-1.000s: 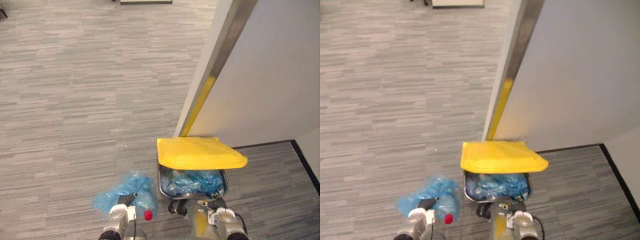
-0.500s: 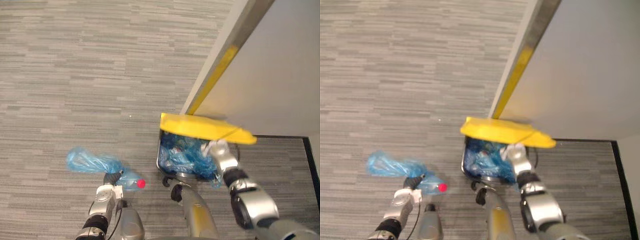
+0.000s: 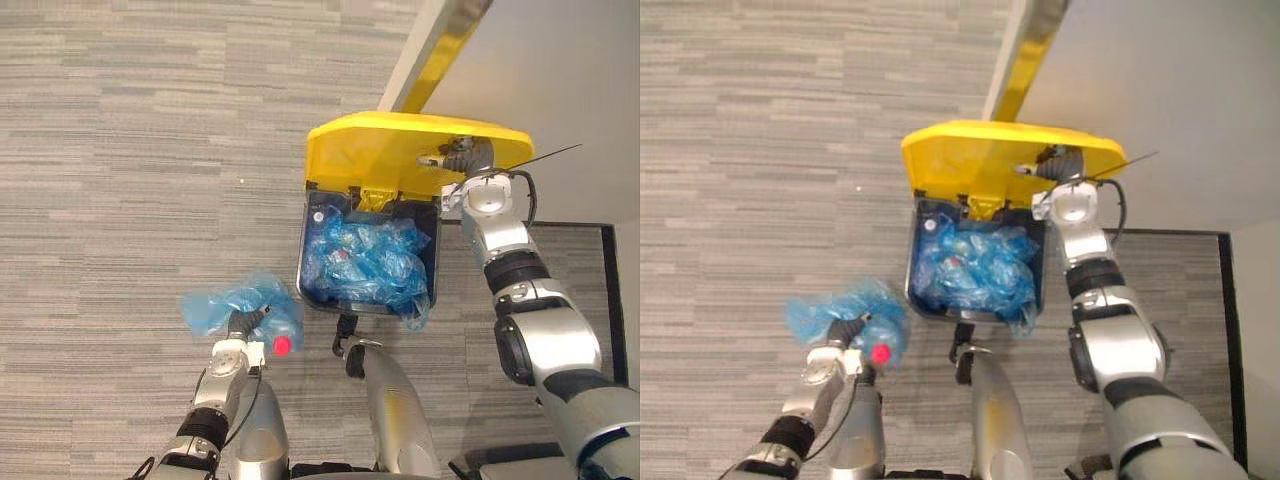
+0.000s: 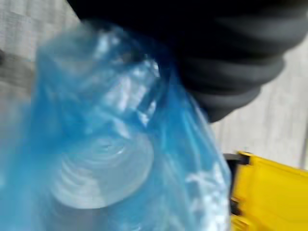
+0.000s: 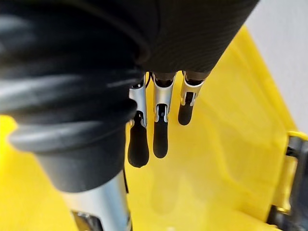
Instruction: Gather rubbish on tea table into small bin, then transfer packed bag to large trash can.
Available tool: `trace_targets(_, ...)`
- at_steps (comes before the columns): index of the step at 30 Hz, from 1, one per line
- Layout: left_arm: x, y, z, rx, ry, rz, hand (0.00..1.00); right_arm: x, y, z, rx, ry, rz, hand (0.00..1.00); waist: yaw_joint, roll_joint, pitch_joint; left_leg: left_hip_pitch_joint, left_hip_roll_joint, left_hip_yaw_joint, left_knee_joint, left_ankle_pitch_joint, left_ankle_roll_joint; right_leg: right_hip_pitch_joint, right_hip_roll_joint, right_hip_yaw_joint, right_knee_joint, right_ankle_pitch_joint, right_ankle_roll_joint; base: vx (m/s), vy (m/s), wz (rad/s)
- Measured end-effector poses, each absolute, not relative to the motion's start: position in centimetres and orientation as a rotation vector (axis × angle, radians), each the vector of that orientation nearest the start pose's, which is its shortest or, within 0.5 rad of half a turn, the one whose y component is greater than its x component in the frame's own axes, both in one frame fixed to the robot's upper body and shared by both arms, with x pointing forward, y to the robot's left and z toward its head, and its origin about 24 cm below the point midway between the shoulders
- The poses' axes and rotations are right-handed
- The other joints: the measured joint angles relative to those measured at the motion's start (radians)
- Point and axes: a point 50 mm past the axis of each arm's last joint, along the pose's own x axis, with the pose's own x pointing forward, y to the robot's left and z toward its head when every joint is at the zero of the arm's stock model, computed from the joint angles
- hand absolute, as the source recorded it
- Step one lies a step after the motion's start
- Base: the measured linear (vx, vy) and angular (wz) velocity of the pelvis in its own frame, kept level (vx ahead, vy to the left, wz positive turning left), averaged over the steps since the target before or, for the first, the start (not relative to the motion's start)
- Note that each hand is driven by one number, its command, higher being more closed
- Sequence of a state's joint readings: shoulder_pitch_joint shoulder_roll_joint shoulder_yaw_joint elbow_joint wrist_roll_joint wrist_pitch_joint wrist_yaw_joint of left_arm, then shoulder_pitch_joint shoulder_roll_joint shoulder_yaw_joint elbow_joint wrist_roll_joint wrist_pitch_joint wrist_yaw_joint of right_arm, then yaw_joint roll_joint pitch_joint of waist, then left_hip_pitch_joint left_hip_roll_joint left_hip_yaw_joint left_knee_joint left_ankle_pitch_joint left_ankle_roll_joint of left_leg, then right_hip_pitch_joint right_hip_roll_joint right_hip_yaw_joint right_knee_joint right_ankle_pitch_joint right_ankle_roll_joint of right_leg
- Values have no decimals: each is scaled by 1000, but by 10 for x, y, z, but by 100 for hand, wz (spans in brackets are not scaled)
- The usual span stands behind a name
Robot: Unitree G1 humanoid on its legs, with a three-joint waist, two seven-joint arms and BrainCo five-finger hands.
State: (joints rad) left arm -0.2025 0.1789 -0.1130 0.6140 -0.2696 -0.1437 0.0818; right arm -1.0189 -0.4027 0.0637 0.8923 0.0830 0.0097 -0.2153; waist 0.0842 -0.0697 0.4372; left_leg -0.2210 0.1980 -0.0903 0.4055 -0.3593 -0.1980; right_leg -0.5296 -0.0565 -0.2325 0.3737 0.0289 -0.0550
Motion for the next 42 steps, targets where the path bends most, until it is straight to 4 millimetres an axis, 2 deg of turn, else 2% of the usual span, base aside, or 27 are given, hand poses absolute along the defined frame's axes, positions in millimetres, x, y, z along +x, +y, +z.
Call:
trace_targets(3, 281, 166, -15, -41, 218, 11, 100, 409, -211, 197, -302, -158, -266, 0, -3, 1, 1, -34, -13, -14, 15, 10, 10, 8, -10, -13, -48, 33, 12, -52, 66, 19)
trace_targets(6, 285, 160, -2, -69, 163, -13, 100, 409, -214, 195, -306, -152, -272, 0, -9, 3, 1, -58, -20, -25, 39, 11, 10, 10, -18, -26, -50, 40, 16, -36, 37, 19)
trace_targets(11, 292, 142, 32, -123, 17, -108, 100, 406, -216, 181, -314, -119, -268, 0, -11, 10, 0, -57, -20, -30, 59, 11, 11, 50, -22, -40, -82, 54, 24, -17, 31, 13)
trace_targets(13, 292, 136, 38, -138, -5, -137, 100, 406, -216, 179, -318, -114, -265, 0, -10, 10, 0, -57, -22, -28, 59, 12, 12, 55, -21, -38, -95, 63, 25, 0, 0, 0)
trace_targets(18, 293, 112, 61, -177, -89, -240, 100, 405, -216, 174, -330, -103, -257, 0, -11, 11, 0, -50, -26, -19, 52, 15, 17, 57, -22, -28, -100, 71, 24, 4, 0, -2)
trace_targets(21, 298, 97, 78, -184, -148, -296, 100, 405, -213, 173, -345, -101, -243, 0, -14, 21, -6, -41, -25, -5, 47, 16, 17, 57, -21, -18, -100, 74, 23, 12, -2, -8)
trace_targets(25, 306, 82, 100, -179, -218, -344, 100, 405, -210, 172, -352, -99, -234, 0, -26, 26, -9, -39, -25, -4, 38, 20, 17, 57, -21, -18, -101, 74, 22, 2, 0, -1)
trace_targets(27, 311, 76, 103, -168, -220, -360, 100, 405, -210, 171, -353, -98, -234, 0, -28, 26, -9, -38, -25, -4, 30, 25, 19, 57, -22, -18, -105, 74, 22, -6, -20, 3)
trace_targets(30, 327, 73, 92, -114, -145, -350, 100, 406, -203, 172, -384, -107, -206, 0, -34, 26, -8, -39, -25, -3, 14, 35, 16, 54, -21, -19, -118, 81, 23, -2, -7, 1)
trace_targets(36, 352, 77, 80, -10, -26, -295, 100, 408, -195, 181, -405, -137, -173, 0, -45, 21, -6, -83, -24, 7, -7, 47, 9, -1, -16, -11, -127, 95, 18, 7, -8, -3)
trace_targets(38, 359, 80, 79, 24, -3, -273, 100, 409, -189, 191, -397, -170, -161, 0, -47, 17, -4, -99, -21, 22, -10, 48, 8, -28, -11, 6, -127, 102, 16, 23, 6, -18)
trace_targets(40, 366, 84, 77, 66, 31, -246, 100, 412, -178, 204, -388, -208, -143, 0, -62, 13, -2, -114, -19, 36, -10, 48, 8, -50, -8, 20, -129, 108, 13, 22, 25, -18)
trace_targets(42, 371, 88, 78, 104, 46, -229, 100, 413, -168, 215, -390, -242, -121, 0, -72, -7, 8, -120, -16, 56, -12, 48, 8, -67, 0, 39, -134, 115, 15, 6, 15, -22)
